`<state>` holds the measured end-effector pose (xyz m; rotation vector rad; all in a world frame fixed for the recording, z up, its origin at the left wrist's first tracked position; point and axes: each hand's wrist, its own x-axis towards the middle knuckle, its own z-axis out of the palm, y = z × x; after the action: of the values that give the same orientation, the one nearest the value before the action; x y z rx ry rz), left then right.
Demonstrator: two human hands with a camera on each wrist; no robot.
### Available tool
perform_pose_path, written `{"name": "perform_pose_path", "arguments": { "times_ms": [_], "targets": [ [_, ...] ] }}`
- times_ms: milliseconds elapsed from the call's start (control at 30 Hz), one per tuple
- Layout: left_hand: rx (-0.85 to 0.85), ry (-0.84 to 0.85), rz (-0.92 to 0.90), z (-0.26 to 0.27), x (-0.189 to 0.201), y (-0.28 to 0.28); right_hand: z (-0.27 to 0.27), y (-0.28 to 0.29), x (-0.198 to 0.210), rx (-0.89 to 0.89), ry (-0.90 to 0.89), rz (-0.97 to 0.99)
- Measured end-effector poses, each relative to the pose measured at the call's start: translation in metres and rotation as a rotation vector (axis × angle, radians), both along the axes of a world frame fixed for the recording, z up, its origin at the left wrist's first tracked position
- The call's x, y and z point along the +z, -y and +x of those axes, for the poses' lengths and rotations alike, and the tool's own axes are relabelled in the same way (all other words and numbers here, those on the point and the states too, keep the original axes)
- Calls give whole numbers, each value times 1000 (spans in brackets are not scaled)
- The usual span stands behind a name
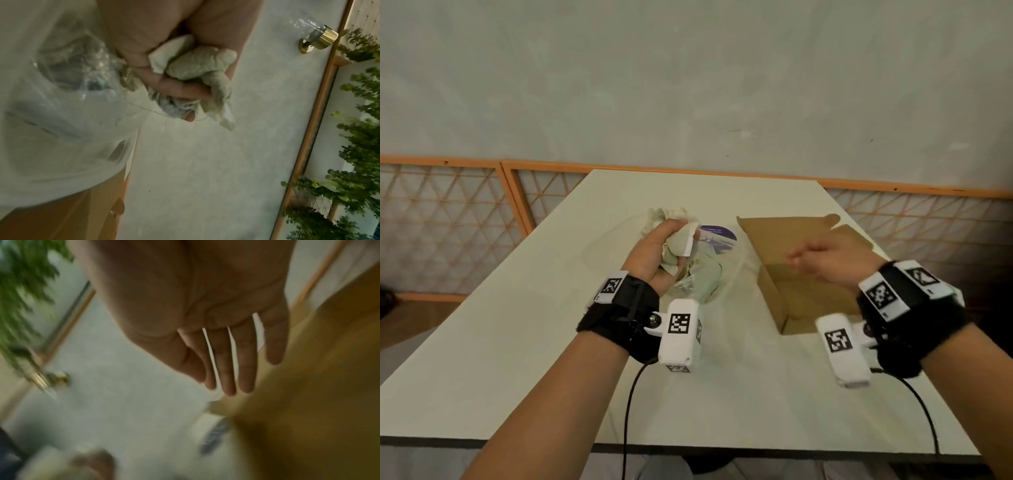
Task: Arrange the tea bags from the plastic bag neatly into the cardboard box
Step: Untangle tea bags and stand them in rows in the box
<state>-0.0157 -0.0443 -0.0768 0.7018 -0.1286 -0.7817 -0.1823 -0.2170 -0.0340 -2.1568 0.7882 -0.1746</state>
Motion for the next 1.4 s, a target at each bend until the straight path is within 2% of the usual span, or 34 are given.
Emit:
{"name": "perform_pose_path", "arguments": {
  "times_ms": [67,133,300,500,633,733,867,967,1167,1233,1300,1400],
  "targets": [
    [25,-52,-39,2,1,3,-21,14,-25,32,-258,-169],
    [27,-79,-46,4,1,9,-27,15,-45,61,-368,-206],
    [11,-1,14,1,-4,17,-12,-11,-50,96,-231,-161],
    [70,76,39,3,-6,16,8,-46,-53,178,-181,-187],
    [103,109,71,11,-5,11,3,-62,-54,220,-65,-105],
    [101,162,81,4,3,5,-3,-74,-59,280,-53,-114],
    [-75,180,-27,-46,19,7,-16,-86,-74,361,-15,-71],
    [-255,121,-80,-77,14,8,-35,-81,-79,393,-37,-144],
    [-356,-26,-122,-87,-15,7,-63,-70,-75,459,-45,-100],
    [-416,-124,-177,-84,-21,7,-66,-64,-70,400,11,60],
    [-434,-142,-207,-88,-24,6,-65,-55,-59,272,127,267],
    [-429,-151,-233,-94,-30,6,-57,-40,-40,80,304,312]
  ]
}}
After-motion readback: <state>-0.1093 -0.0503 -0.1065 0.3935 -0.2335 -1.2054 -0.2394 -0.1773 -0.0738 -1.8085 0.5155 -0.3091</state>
